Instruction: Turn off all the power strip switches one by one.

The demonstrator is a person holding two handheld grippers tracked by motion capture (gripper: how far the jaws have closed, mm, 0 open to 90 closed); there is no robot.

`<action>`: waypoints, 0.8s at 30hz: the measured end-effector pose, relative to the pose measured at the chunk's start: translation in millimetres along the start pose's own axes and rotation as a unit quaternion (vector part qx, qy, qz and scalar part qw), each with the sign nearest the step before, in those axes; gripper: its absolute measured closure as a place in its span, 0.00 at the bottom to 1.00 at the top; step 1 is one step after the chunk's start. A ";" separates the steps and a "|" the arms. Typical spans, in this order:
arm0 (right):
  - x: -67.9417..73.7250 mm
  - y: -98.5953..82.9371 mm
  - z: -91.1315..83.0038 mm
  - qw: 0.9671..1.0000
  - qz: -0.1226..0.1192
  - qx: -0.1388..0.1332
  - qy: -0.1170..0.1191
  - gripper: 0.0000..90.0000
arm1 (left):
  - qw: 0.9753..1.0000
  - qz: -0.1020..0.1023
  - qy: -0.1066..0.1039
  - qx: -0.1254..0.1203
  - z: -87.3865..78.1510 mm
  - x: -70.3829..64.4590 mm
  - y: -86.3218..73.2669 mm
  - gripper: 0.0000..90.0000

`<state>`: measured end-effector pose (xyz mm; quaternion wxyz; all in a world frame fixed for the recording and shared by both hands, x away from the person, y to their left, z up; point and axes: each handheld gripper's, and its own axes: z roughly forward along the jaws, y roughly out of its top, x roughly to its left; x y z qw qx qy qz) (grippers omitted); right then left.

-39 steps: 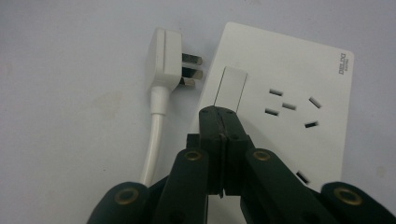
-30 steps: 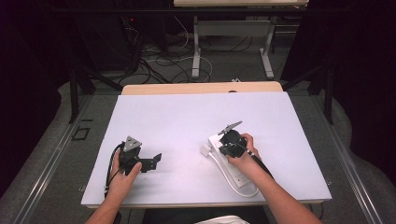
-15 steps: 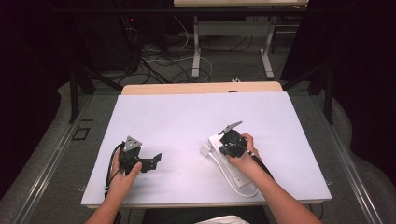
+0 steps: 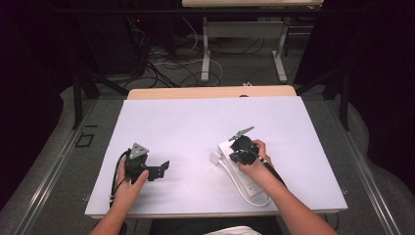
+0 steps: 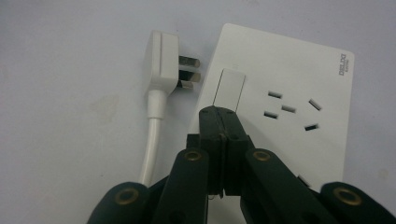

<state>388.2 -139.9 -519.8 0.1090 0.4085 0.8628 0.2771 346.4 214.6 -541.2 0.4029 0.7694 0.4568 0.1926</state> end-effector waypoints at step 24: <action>-1.9 18.3 -0.4 1.000 -0.004 0.009 -0.001 1.00 | 1.000 0.000 -0.002 0.002 0.3 0.1 0.2 0.00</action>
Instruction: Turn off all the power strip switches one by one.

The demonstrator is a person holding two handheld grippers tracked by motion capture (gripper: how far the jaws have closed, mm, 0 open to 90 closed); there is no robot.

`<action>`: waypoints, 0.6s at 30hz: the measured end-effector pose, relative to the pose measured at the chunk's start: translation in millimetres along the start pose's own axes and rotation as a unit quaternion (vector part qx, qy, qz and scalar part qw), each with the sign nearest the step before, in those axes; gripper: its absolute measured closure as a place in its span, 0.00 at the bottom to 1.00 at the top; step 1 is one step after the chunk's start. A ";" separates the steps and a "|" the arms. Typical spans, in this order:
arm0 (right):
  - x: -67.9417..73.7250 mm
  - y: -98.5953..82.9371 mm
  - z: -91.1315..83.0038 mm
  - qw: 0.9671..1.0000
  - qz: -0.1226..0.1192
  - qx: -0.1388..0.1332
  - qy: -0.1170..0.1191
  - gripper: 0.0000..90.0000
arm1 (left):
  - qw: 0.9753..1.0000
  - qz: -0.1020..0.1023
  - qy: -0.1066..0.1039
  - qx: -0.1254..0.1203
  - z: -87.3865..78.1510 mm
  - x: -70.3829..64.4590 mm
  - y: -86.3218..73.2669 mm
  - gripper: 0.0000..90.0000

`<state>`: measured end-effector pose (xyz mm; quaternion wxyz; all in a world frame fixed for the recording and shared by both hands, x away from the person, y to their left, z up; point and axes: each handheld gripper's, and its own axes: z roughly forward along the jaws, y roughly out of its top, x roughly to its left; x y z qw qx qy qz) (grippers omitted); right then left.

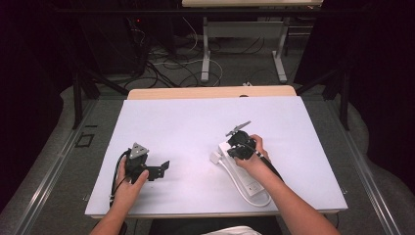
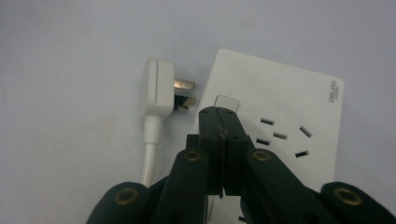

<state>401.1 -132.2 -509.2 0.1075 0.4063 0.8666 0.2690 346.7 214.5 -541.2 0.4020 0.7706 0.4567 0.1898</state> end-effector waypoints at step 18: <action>-6.9 14.3 4.2 1.000 0.005 0.009 -0.007 1.00 | 1.000 0.001 0.000 0.000 0.0 0.0 0.0 0.00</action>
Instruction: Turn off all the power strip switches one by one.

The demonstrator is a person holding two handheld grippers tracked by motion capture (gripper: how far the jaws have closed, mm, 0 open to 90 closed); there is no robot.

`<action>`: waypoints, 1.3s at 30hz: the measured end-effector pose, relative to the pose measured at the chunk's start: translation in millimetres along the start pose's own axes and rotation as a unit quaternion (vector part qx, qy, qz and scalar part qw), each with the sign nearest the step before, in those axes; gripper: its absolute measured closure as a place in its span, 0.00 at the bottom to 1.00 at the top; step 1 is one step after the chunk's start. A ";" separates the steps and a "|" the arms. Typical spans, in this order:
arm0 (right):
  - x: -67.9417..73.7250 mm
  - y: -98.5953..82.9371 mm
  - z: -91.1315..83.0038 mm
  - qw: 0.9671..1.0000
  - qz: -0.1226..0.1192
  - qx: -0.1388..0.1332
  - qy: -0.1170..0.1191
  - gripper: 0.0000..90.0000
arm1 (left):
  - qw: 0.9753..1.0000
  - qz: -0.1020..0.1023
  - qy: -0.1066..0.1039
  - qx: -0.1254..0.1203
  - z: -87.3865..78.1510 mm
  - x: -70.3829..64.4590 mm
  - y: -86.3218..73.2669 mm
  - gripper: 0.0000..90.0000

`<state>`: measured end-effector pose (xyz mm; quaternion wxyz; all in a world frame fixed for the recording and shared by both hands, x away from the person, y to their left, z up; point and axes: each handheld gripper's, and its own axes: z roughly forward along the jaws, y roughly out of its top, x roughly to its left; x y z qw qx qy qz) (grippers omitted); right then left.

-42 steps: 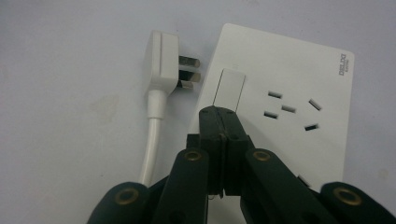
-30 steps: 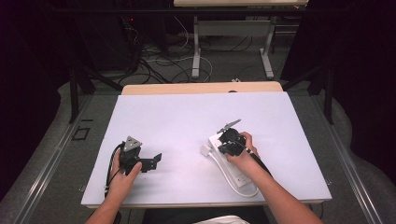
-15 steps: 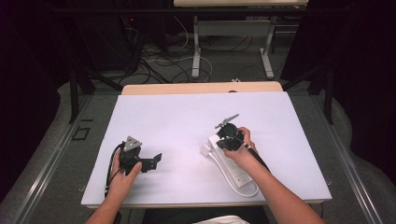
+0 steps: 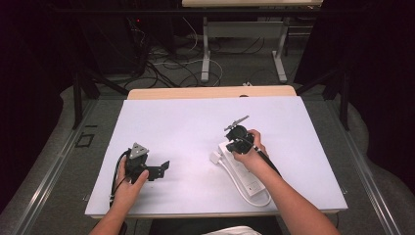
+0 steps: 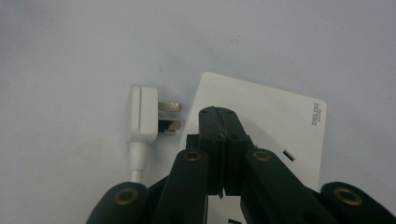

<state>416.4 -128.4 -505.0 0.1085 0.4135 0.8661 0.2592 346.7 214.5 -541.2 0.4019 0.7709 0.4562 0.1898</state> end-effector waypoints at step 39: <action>2.6 6.0 17.9 1.000 0.002 -0.013 -0.005 1.00 | 1.000 0.000 0.001 -0.005 0.4 0.2 -0.4 0.00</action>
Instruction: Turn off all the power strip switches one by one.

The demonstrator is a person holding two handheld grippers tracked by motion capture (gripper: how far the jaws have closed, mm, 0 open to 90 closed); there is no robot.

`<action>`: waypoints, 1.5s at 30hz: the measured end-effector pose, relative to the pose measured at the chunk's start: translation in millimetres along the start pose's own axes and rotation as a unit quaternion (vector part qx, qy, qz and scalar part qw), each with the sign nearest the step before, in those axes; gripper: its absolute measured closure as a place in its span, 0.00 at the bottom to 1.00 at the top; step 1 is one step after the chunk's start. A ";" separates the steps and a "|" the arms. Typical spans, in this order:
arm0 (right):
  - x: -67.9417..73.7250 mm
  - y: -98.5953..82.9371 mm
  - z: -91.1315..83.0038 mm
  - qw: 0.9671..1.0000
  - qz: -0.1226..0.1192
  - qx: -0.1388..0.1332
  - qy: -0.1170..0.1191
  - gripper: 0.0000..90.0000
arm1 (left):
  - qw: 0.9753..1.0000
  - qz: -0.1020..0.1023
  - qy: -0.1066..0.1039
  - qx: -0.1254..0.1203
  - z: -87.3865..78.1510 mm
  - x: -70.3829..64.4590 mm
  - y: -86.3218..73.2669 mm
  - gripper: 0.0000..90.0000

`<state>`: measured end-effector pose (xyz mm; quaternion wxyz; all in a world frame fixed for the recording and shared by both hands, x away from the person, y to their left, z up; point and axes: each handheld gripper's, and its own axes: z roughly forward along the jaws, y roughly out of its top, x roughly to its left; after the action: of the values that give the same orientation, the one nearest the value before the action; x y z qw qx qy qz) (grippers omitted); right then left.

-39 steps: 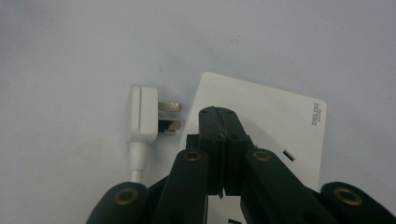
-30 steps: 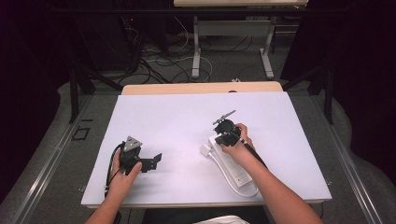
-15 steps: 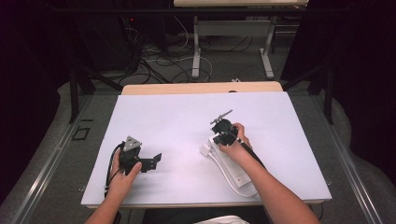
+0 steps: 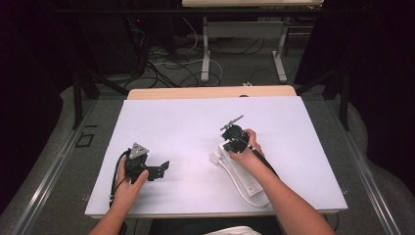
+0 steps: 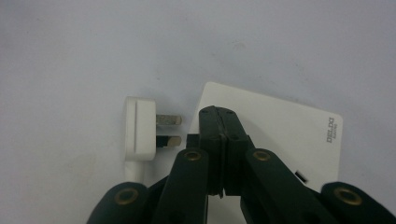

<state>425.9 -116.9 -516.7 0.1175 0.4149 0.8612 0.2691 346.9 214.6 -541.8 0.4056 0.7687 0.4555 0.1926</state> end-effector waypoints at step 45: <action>-44.0 -56.8 -45.4 0.995 0.056 -0.077 -0.004 0.64 | 1.000 -0.010 -0.001 0.000 1.8 -0.7 0.2 0.00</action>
<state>397.2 -196.7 -511.9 0.1369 0.4536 0.8126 0.3394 347.8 213.2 -542.7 0.4082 0.7642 0.4627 0.1880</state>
